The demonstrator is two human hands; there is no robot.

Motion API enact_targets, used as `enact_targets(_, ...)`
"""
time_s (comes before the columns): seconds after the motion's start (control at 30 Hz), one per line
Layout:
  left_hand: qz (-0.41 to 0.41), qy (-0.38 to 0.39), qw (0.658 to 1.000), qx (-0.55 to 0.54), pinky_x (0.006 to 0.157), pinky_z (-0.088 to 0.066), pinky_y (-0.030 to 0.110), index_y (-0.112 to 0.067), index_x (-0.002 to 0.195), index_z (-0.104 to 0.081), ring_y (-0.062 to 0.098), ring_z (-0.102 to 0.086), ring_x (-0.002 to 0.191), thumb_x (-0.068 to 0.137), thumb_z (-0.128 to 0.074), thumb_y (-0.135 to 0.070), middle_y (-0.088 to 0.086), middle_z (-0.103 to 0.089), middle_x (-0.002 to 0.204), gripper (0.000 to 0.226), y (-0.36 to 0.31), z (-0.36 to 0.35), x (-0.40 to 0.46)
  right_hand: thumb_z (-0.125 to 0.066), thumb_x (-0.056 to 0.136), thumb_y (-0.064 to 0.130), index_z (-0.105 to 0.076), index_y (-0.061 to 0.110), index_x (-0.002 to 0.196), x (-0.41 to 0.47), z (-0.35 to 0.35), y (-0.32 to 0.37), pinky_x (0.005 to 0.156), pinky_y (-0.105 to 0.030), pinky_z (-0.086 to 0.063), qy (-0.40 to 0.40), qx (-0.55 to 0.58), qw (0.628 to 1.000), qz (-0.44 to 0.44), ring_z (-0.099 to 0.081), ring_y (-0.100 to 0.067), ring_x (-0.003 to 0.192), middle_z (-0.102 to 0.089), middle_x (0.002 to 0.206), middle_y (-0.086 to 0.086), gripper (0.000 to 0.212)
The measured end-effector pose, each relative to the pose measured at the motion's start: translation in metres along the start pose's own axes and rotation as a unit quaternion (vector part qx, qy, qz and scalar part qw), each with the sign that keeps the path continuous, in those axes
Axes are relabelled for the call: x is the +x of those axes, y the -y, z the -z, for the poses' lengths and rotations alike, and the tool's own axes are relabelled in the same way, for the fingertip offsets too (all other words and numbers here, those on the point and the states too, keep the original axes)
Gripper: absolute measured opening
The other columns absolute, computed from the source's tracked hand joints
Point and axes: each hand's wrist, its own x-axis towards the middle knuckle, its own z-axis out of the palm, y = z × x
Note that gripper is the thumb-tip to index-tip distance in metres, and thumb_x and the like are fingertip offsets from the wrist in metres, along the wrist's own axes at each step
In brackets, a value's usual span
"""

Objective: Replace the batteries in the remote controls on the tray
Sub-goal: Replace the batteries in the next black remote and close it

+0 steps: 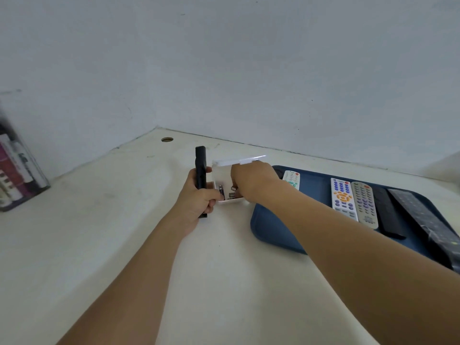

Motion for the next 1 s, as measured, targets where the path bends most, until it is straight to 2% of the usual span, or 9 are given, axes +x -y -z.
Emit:
enact_targets(0.17,0.019,-0.020,0.999,-0.028,0.042,-0.034,0.026,-0.012,0.114,-0.056,0.015,-0.045,0.050,0.080,-0.066,0.009,0.007,-0.052,0.080,0.042,0.000,0.002,0.003,-0.067,0.091,0.018,-0.070,0.006,0.100,0.007,-0.009,-0.013,0.072,-0.031,-0.050,-0.025,0.164,0.986,-0.008,-0.064,-0.026,0.089,-0.069,0.096,-0.009,0.016)
enact_targets(0.27,0.026,-0.036,0.998,-0.035,0.042,-0.033,0.026,-0.011,0.106,-0.057,0.016,-0.045,0.050,0.081,-0.068,0.004,0.005,-0.051,0.078,0.031,0.000,0.003,0.004,-0.068,0.091,0.009,-0.071,0.008,0.097,-0.013,-0.016,-0.016,0.069,-0.033,-0.058,-0.080,0.367,0.926,0.041,-0.063,-0.019,0.073,-0.067,0.094,-0.005,0.007)
enact_targets(0.4,0.014,-0.067,0.998,0.002,0.044,-0.032,0.026,-0.012,0.095,-0.057,0.017,-0.044,0.049,0.084,-0.068,-0.008,0.004,-0.049,0.073,0.016,0.001,0.000,0.004,-0.065,0.092,-0.001,-0.071,0.004,0.095,-0.041,-0.025,-0.024,0.066,-0.027,-0.059,-0.098,0.644,0.759,0.005,-0.065,-0.016,0.061,-0.065,0.082,-0.004,0.008)
enact_targets(0.57,-0.021,-0.139,0.980,0.142,0.044,-0.037,0.026,-0.014,0.097,-0.061,0.017,-0.045,0.043,0.082,-0.072,-0.030,0.006,-0.055,0.062,0.024,0.007,-0.004,-0.002,-0.054,0.099,0.000,-0.067,-0.001,0.101,-0.075,-0.020,-0.040,0.068,-0.018,-0.060,0.012,0.912,0.398,-0.098,-0.069,-0.012,0.067,-0.070,0.085,-0.010,0.014)
enact_targets(0.67,-0.036,-0.153,0.976,0.152,0.044,-0.038,0.026,-0.019,0.099,-0.061,0.017,-0.047,0.048,0.085,-0.073,-0.034,0.006,-0.058,0.068,0.024,0.009,-0.004,-0.011,-0.056,0.098,0.003,-0.068,-0.004,0.102,-0.092,-0.024,-0.048,0.057,-0.018,-0.058,0.012,0.959,0.256,-0.123,-0.065,-0.014,0.066,-0.067,0.088,-0.014,0.015)
enact_targets(0.77,-0.031,-0.152,0.981,0.117,0.045,-0.036,0.026,-0.018,0.100,-0.061,0.015,-0.043,0.049,0.085,-0.075,-0.032,0.004,-0.054,0.067,0.025,0.009,-0.005,-0.022,-0.059,0.097,0.006,-0.066,-0.003,0.109,-0.109,-0.029,-0.055,0.050,-0.017,-0.055,0.001,0.967,0.212,-0.143,-0.062,-0.014,0.058,-0.065,0.082,-0.015,0.016)
enact_targets(0.87,-0.040,-0.191,0.980,0.045,0.043,-0.034,0.024,-0.018,0.099,-0.062,0.014,-0.038,0.047,0.087,-0.072,-0.018,0.001,-0.047,0.065,0.016,0.003,-0.007,-0.037,-0.060,0.096,0.006,-0.066,-0.002,0.110,-0.123,-0.034,-0.061,0.046,-0.015,-0.052,-0.019,0.966,0.208,-0.155,-0.059,-0.011,0.055,-0.064,0.078,-0.013,0.017)
enact_targets(0.93,-0.093,-0.214,0.972,-0.015,0.039,-0.032,0.021,-0.019,0.095,-0.059,0.011,-0.037,0.045,0.091,-0.066,-0.012,0.002,-0.048,0.070,0.010,-0.006,-0.014,-0.052,-0.061,0.096,0.007,-0.069,-0.002,0.102,-0.133,-0.034,-0.068,0.046,-0.014,-0.051,-0.035,0.960,0.233,-0.151,-0.059,-0.010,0.056,-0.065,0.079,-0.011,0.014)
enact_targets(1.0,-0.123,-0.170,0.976,-0.067,0.038,-0.031,0.021,-0.017,0.095,-0.058,0.011,-0.037,0.044,0.096,-0.060,-0.015,0.002,-0.052,0.076,0.003,-0.019,-0.036,-0.070,-0.060,0.097,0.009,-0.069,0.000,0.099,-0.142,-0.033,-0.077,0.047,-0.013,-0.051,-0.047,0.949,0.280,-0.135,-0.059,-0.008,0.056,-0.066,0.080,-0.010,0.013)
